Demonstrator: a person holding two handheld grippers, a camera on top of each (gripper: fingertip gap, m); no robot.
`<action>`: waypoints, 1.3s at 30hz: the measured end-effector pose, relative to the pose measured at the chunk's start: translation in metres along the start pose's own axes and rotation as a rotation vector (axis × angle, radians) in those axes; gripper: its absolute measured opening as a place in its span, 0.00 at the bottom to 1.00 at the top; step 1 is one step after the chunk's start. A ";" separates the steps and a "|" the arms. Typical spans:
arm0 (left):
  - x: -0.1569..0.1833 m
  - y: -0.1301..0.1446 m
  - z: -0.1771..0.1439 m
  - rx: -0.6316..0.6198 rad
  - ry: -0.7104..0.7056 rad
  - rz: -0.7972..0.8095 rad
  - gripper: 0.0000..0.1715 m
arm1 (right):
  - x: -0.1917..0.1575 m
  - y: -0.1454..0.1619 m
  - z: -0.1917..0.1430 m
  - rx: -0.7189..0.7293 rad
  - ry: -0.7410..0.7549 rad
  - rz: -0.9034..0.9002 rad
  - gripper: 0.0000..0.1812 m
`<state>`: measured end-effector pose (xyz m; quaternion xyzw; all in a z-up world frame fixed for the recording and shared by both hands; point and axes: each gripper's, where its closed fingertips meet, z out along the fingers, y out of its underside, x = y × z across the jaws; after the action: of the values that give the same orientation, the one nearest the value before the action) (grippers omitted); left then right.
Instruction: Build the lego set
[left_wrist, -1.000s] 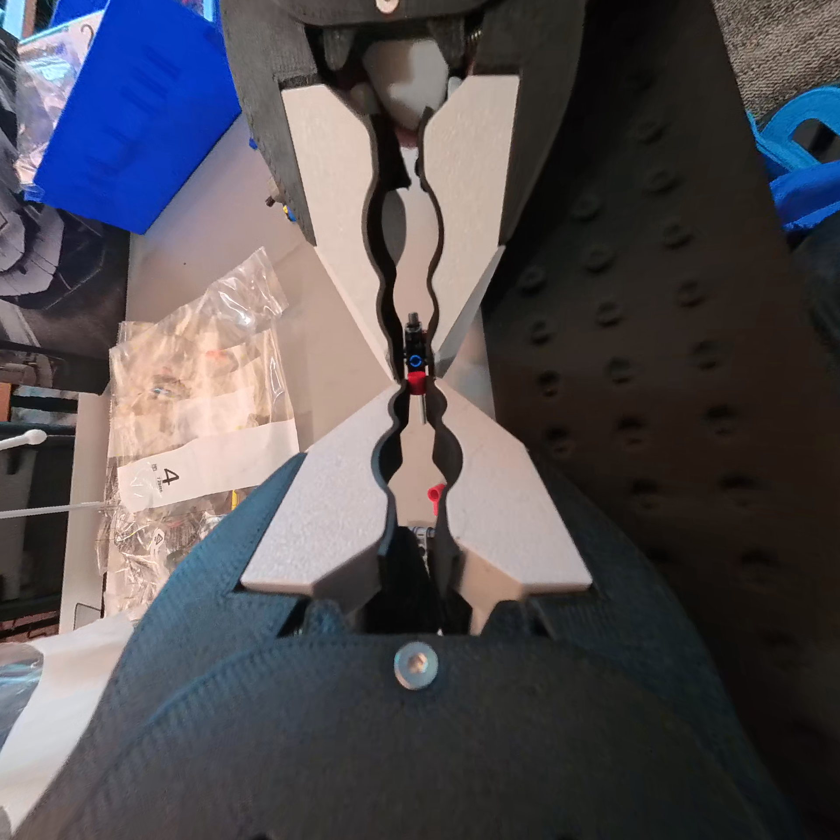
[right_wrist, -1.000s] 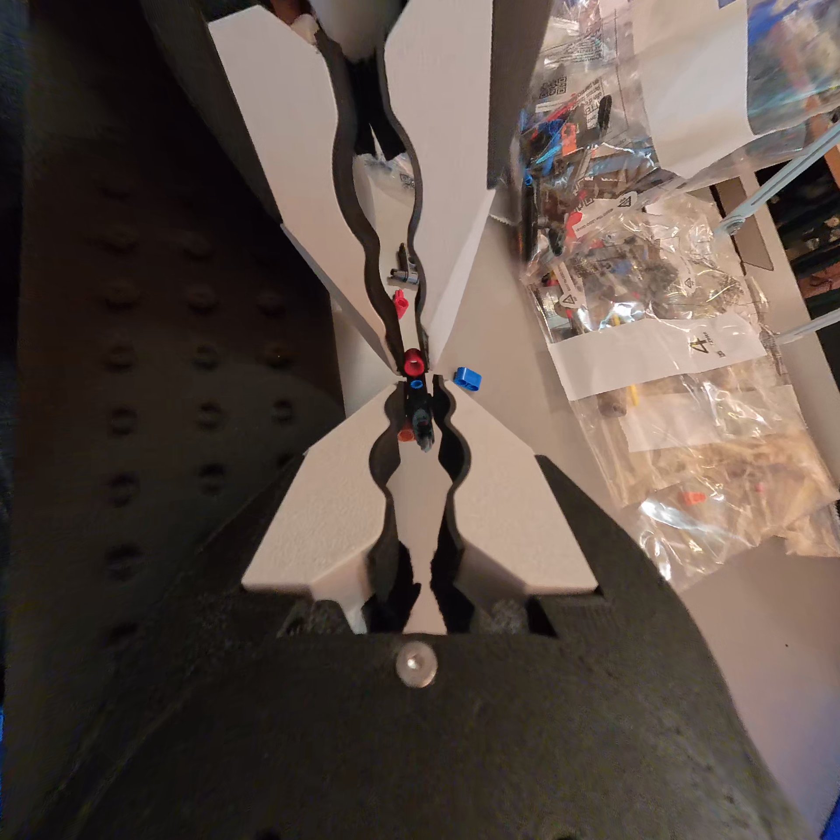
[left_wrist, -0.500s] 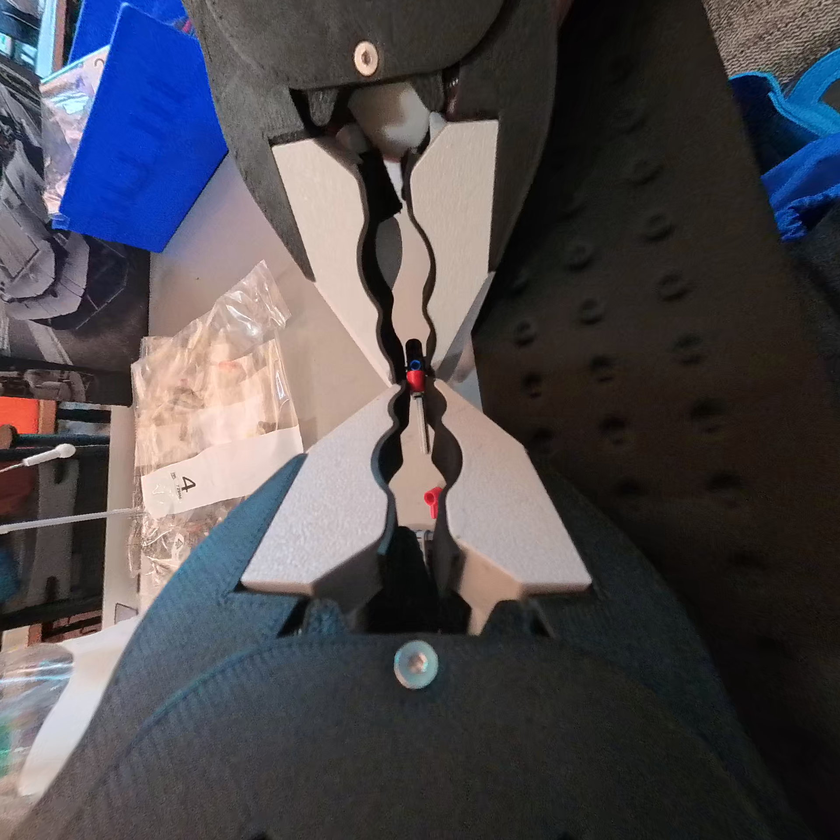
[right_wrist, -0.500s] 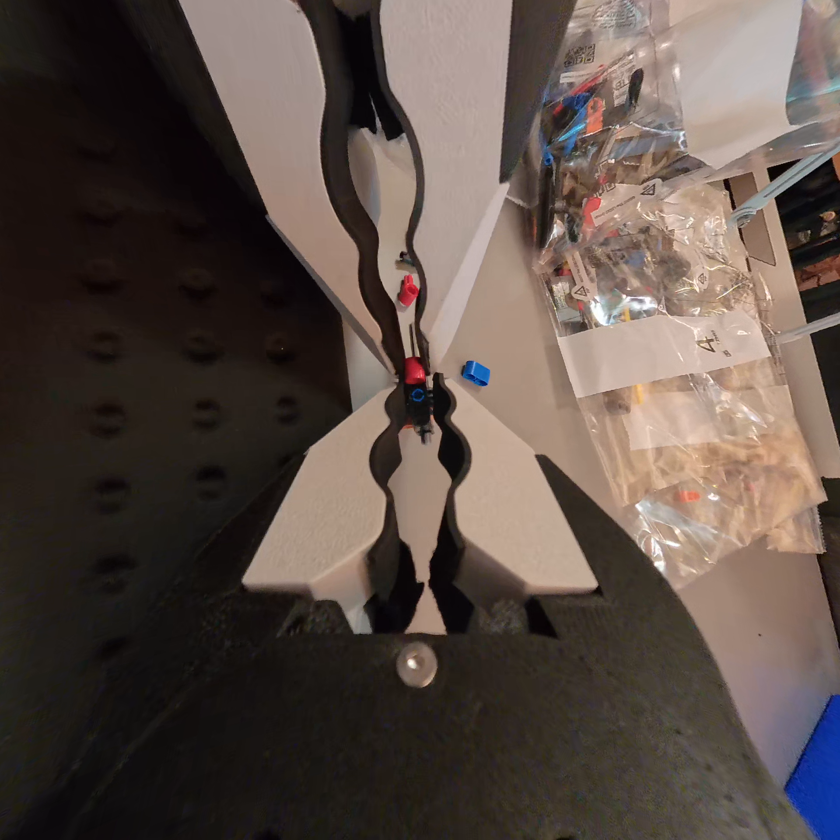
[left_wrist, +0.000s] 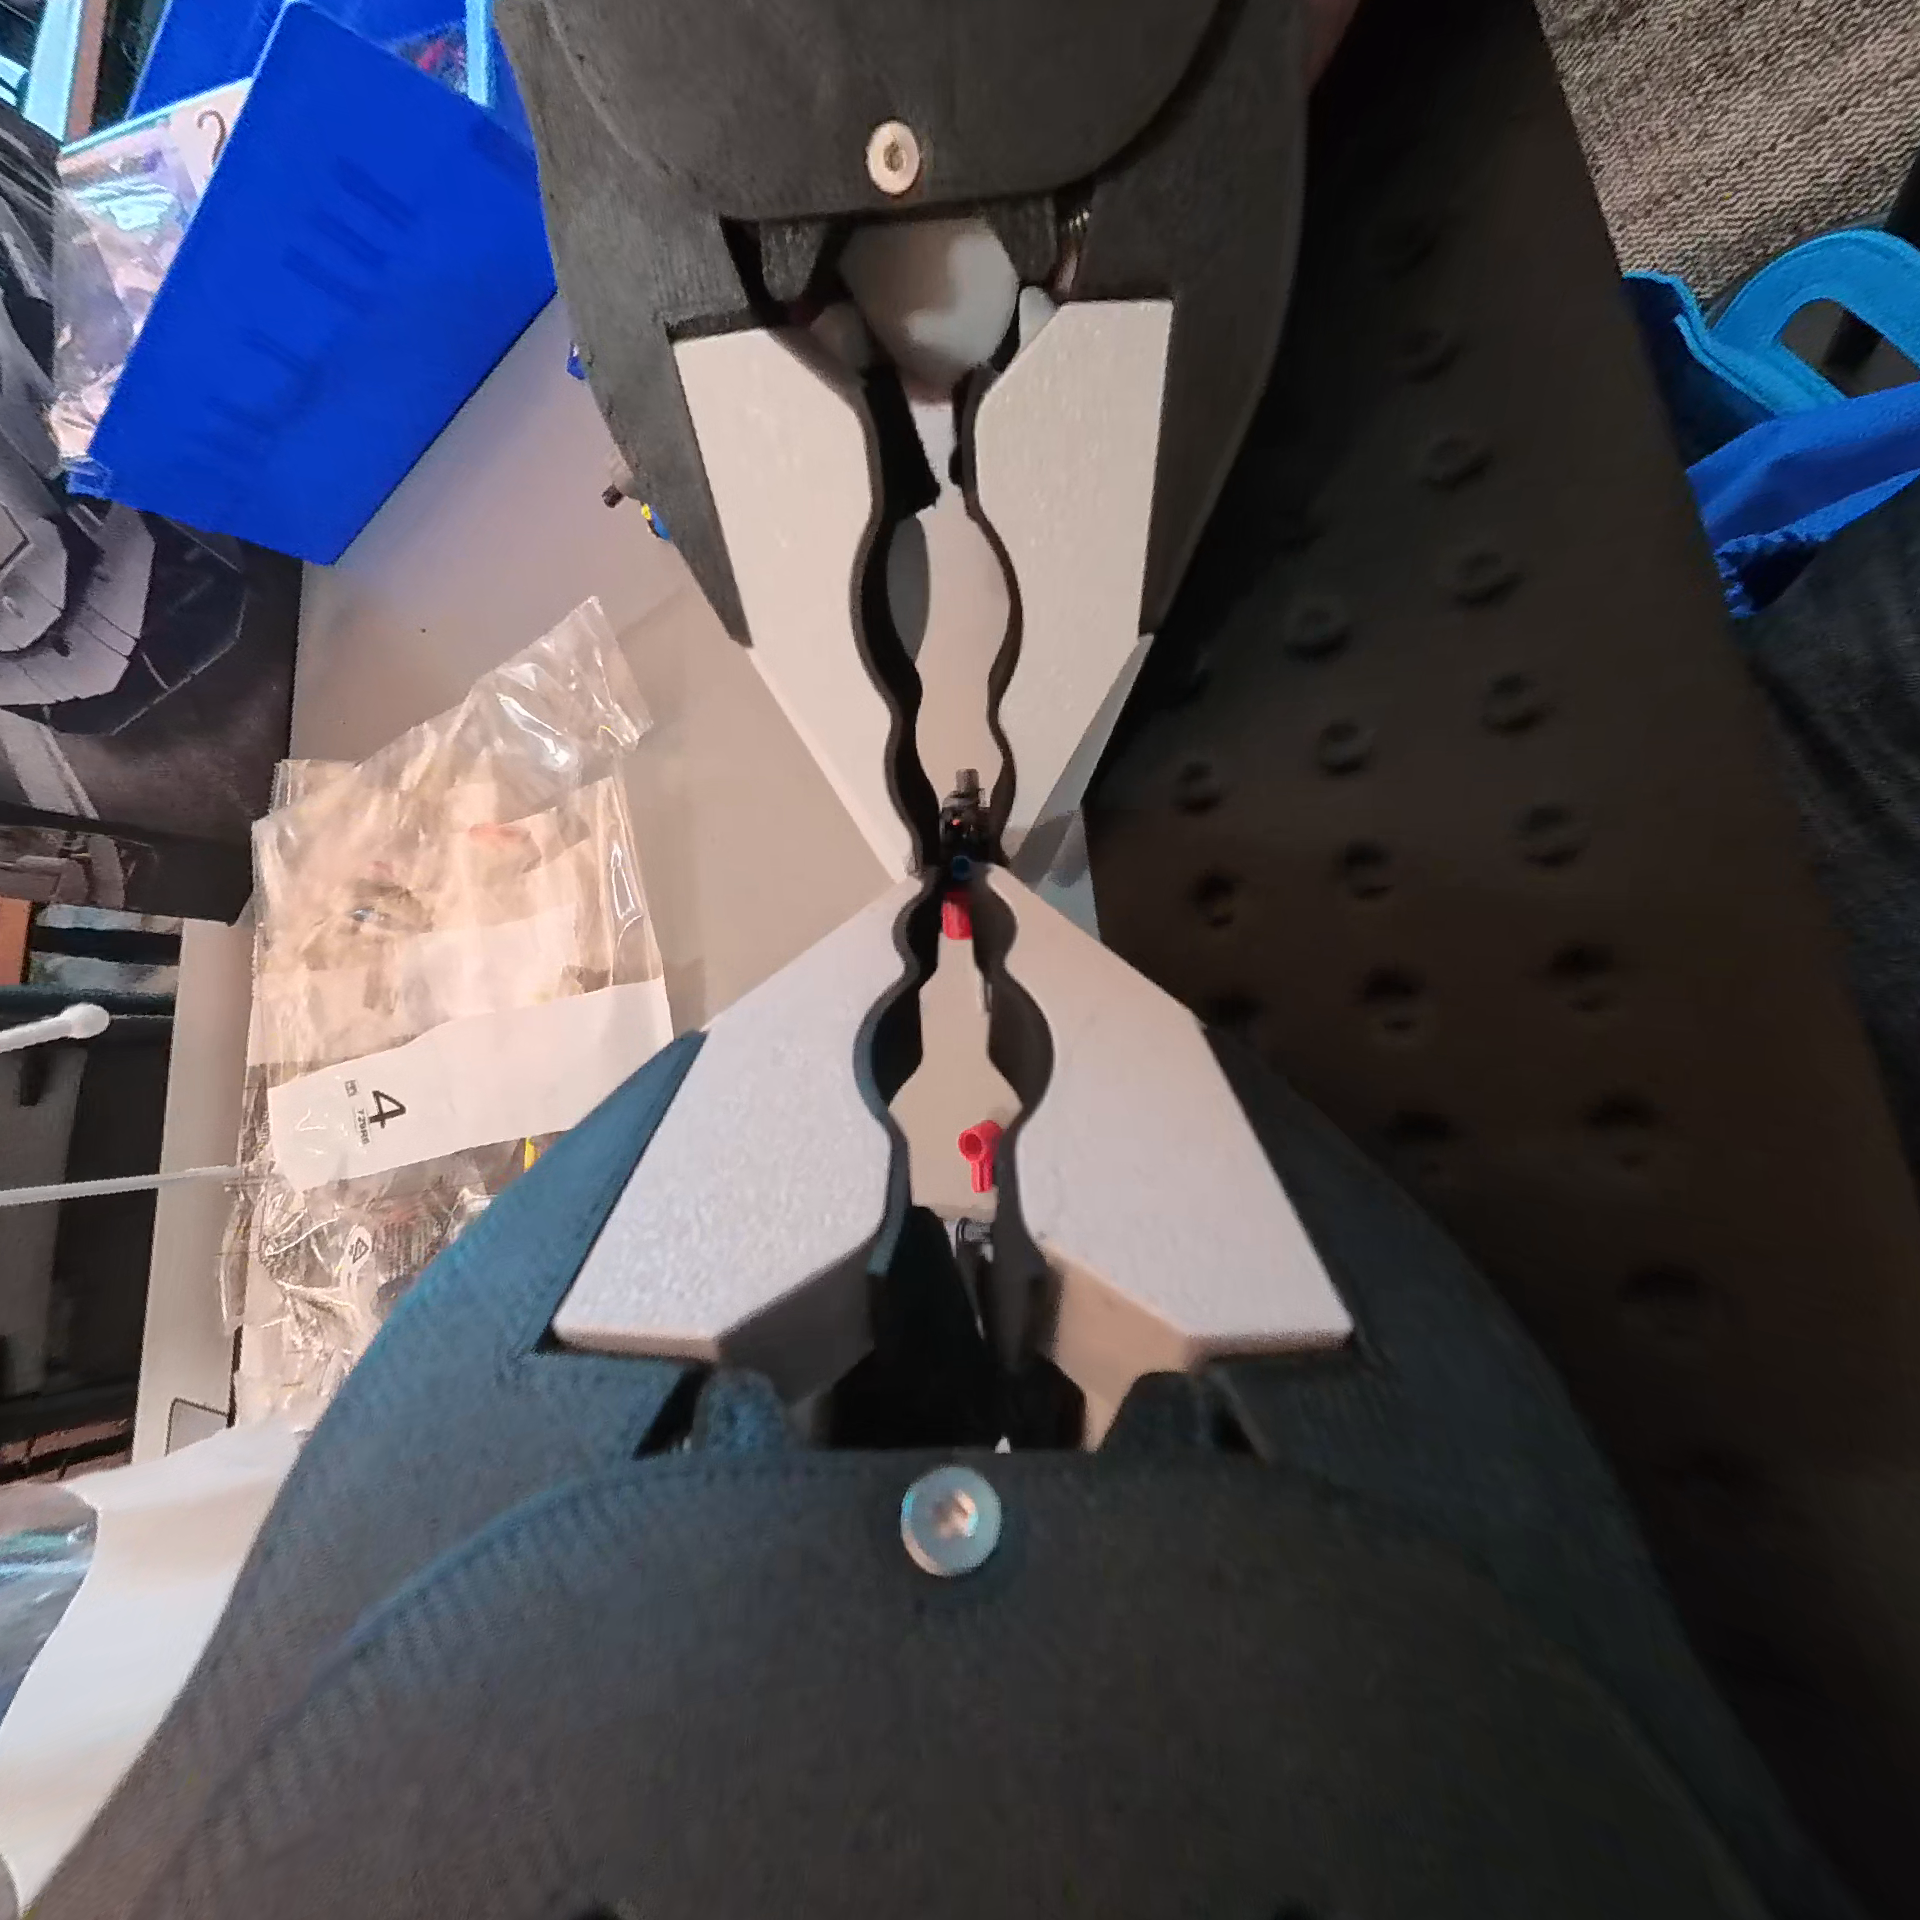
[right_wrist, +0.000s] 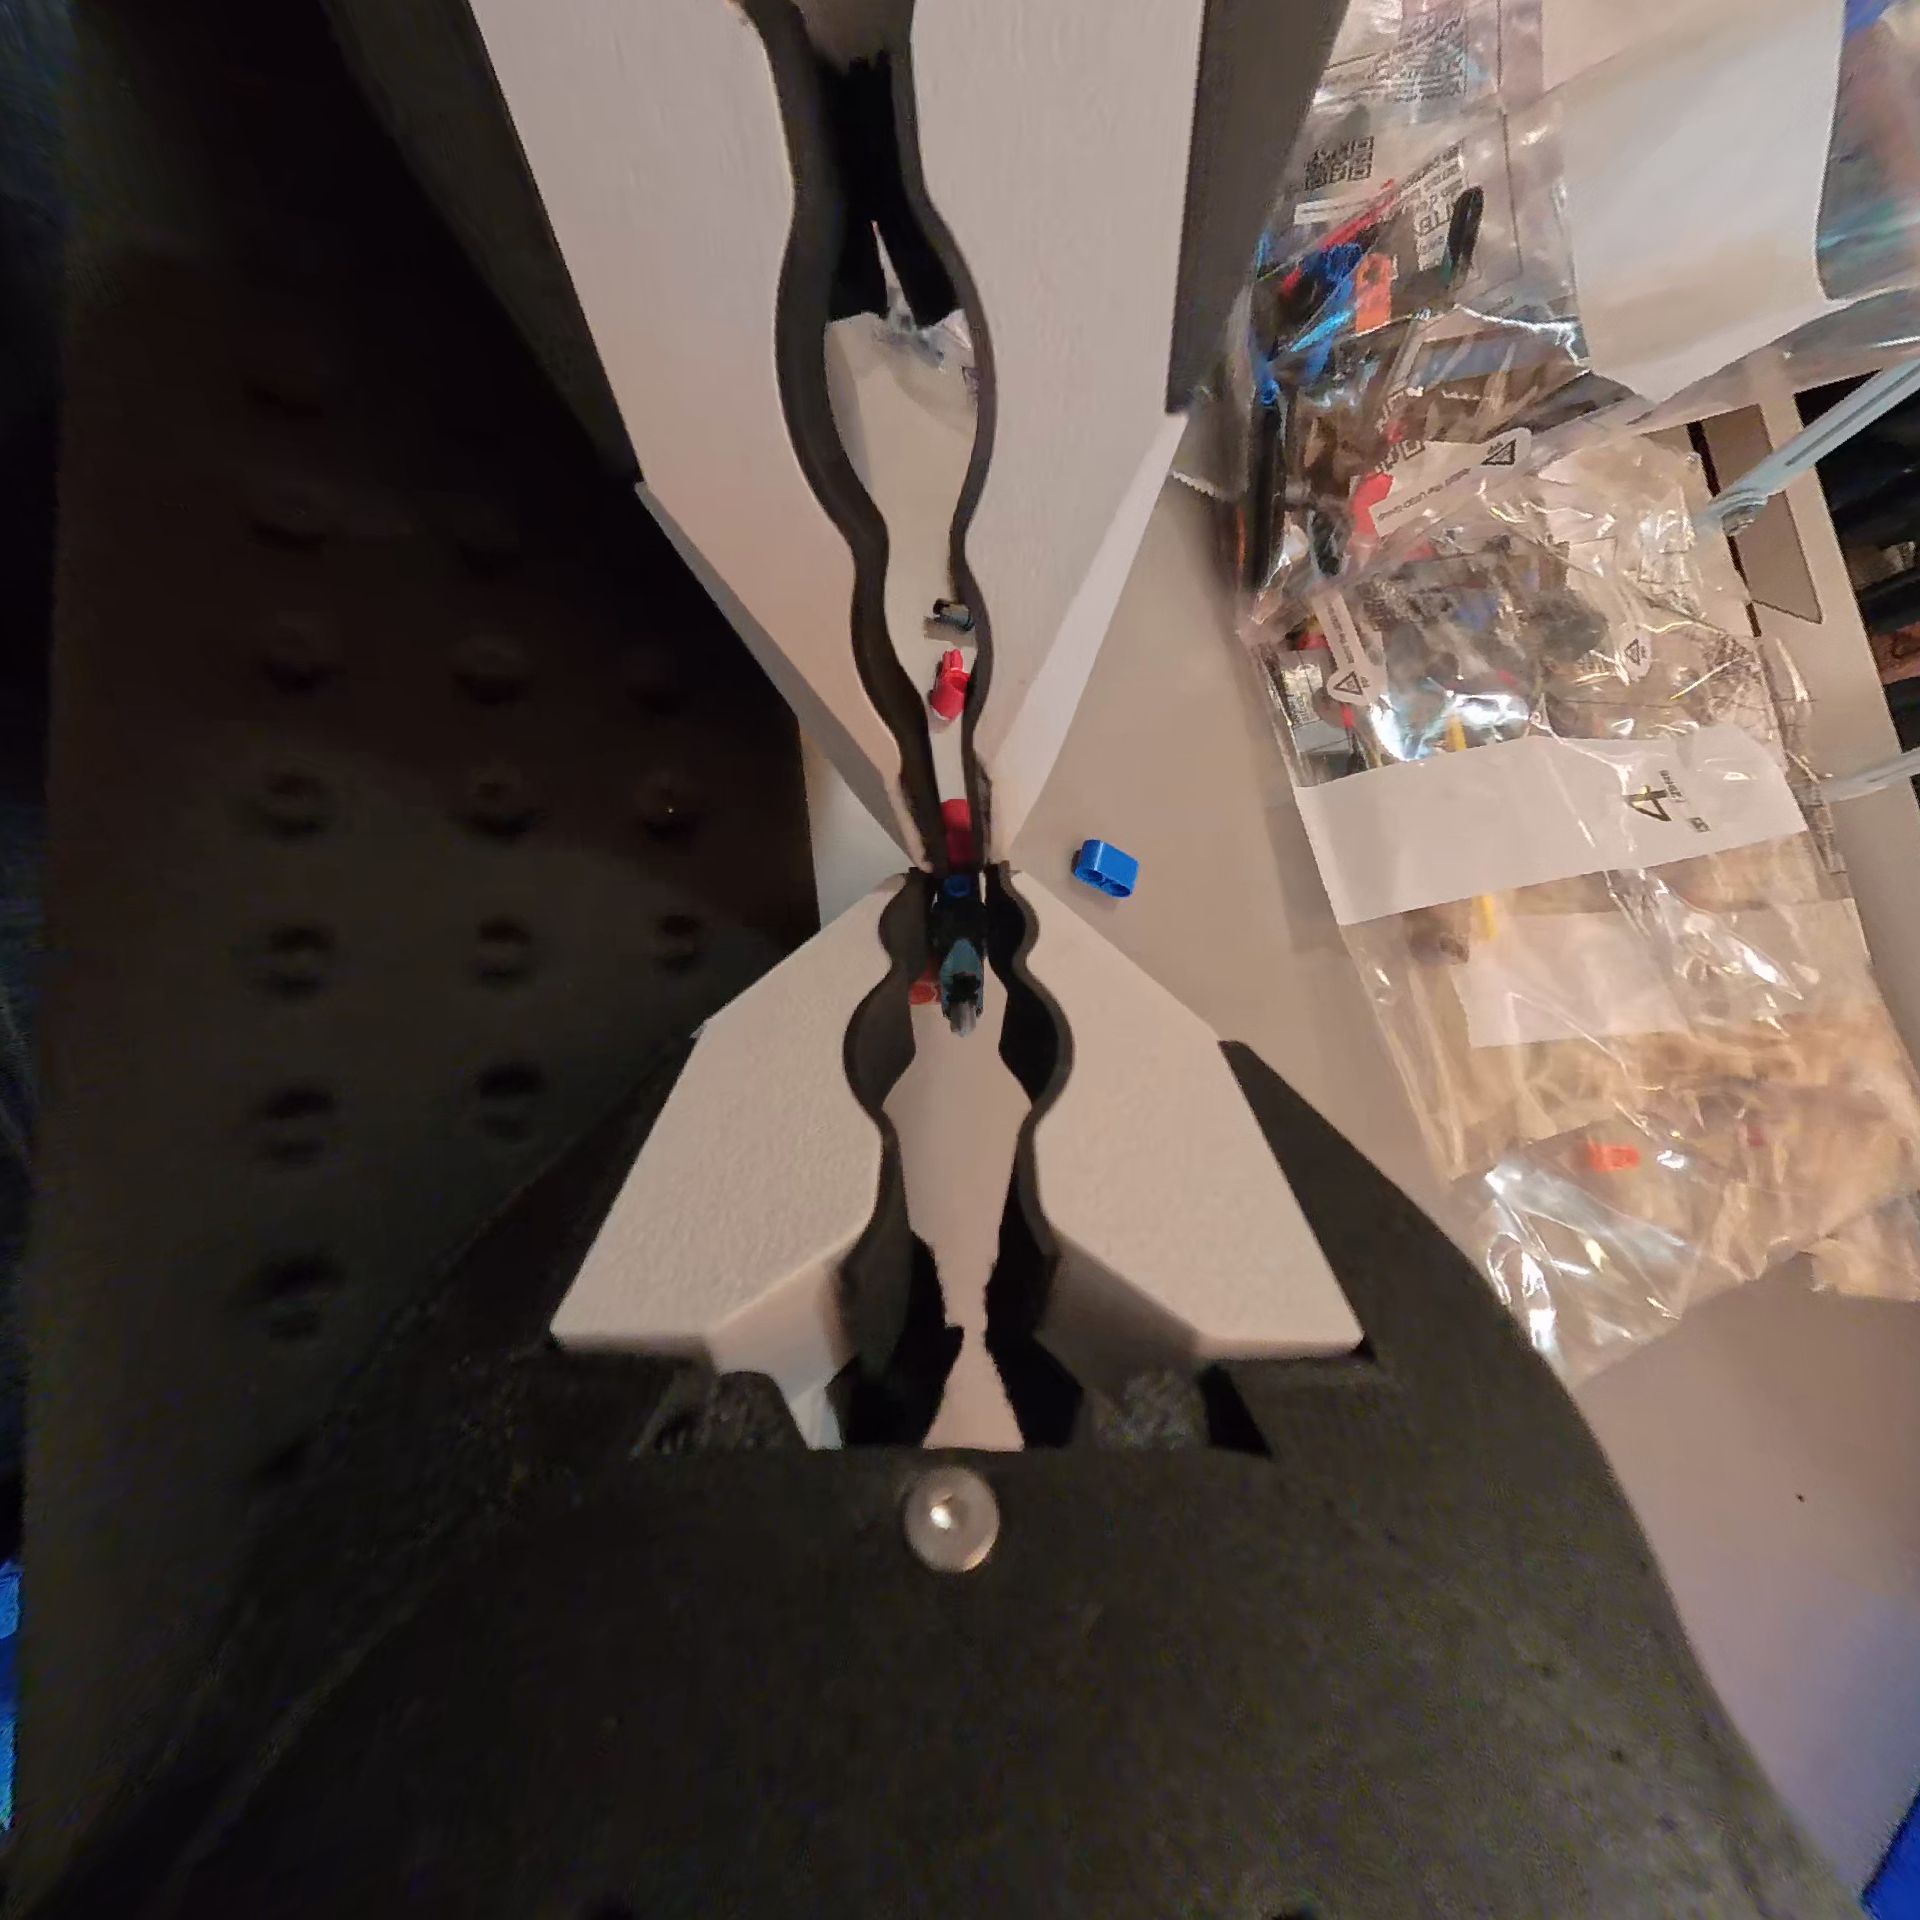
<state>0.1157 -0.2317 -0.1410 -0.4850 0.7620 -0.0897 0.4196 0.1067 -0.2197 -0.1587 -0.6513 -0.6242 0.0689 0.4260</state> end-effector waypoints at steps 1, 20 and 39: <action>-0.001 0.002 0.000 -0.007 -0.003 -0.001 0.07 | 0.000 0.001 0.001 -0.008 0.001 -0.004 0.05; 0.002 0.004 0.003 -0.026 0.005 0.004 0.03 | 0.000 0.004 0.002 -0.027 0.011 -0.013 0.05; 0.000 0.006 0.004 -0.026 -0.030 0.012 0.03 | 0.002 0.003 0.003 -0.021 0.020 -0.008 0.05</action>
<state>0.1146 -0.2274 -0.1471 -0.4869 0.7598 -0.0701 0.4252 0.1080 -0.2165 -0.1617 -0.6539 -0.6233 0.0538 0.4255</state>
